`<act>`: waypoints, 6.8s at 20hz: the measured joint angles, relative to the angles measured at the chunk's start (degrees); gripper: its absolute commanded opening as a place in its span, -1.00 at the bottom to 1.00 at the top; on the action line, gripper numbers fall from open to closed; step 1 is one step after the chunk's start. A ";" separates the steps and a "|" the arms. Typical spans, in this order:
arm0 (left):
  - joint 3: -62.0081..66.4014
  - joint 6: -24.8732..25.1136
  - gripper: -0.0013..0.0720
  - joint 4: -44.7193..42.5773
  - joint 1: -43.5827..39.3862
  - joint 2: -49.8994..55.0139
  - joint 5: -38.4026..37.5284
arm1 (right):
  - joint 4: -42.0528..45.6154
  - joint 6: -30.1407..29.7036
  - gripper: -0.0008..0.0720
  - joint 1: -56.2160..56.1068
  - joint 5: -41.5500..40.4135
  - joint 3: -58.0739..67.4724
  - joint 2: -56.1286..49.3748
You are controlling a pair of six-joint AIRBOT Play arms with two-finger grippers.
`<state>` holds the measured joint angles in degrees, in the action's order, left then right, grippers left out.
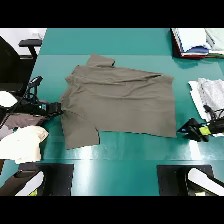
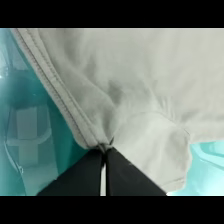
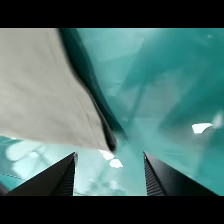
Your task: Fold the shirts.
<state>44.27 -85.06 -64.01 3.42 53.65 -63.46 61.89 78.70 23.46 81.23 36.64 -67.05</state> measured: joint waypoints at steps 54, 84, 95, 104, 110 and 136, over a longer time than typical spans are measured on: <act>44.74 4.90 -0.91 0.07 -0.02 36.63 -0.35 | 10.62 5.57 -0.92 -22.62 5.77 74.69 -35.54; -17.77 -2.45 0.37 1.79 -0.24 -2.51 -7.48 | 5.35 3.04 0.21 -19.87 -2.99 29.05 0.74; -17.81 1.68 -0.91 7.96 -0.22 -3.15 -7.02 | 6.47 2.23 0.22 -13.84 1.31 24.92 2.54; -12.59 2.86 -0.91 7.30 -0.22 -3.13 -9.81 | 9.84 1.49 0.25 2.97 3.82 1.64 2.51; -12.20 3.02 -0.91 5.92 -0.24 -3.17 -10.80 | 4.72 -0.02 -0.92 -3.30 -0.76 -2.40 -0.70; 17.03 9.53 -0.90 1.27 -0.26 18.78 -1.68 | 14.23 2.97 -0.92 -21.11 -0.39 36.09 -13.38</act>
<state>61.30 -75.53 -62.74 3.16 72.42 -65.14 76.12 81.67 2.35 80.84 72.73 -80.42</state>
